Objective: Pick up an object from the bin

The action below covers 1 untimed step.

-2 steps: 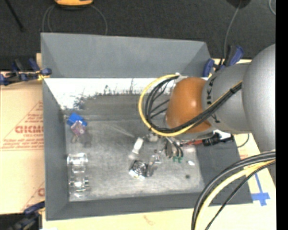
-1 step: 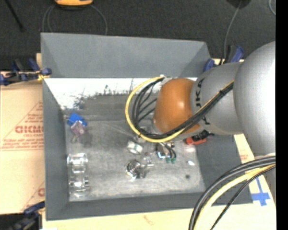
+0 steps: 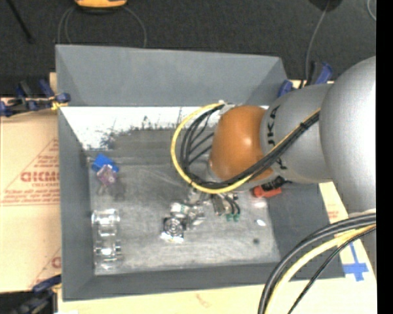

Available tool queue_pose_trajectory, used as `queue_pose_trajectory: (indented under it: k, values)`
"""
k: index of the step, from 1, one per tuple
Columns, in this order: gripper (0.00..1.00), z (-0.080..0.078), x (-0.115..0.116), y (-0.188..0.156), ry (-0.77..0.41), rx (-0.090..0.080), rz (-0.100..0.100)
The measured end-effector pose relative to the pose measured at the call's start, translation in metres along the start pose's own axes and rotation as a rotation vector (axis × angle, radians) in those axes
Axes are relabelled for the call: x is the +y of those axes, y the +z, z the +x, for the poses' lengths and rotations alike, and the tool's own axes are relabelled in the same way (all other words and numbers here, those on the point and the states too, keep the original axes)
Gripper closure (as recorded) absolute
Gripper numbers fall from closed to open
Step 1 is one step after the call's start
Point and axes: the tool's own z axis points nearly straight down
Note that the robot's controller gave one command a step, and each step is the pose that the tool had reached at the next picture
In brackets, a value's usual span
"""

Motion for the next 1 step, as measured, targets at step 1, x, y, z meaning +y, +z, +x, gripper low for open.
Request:
queue_pose_trajectory:
  k: [1]
  values:
    - [1.0, 0.0081, -0.0278, -0.1484, -0.065, 0.006, 0.0]
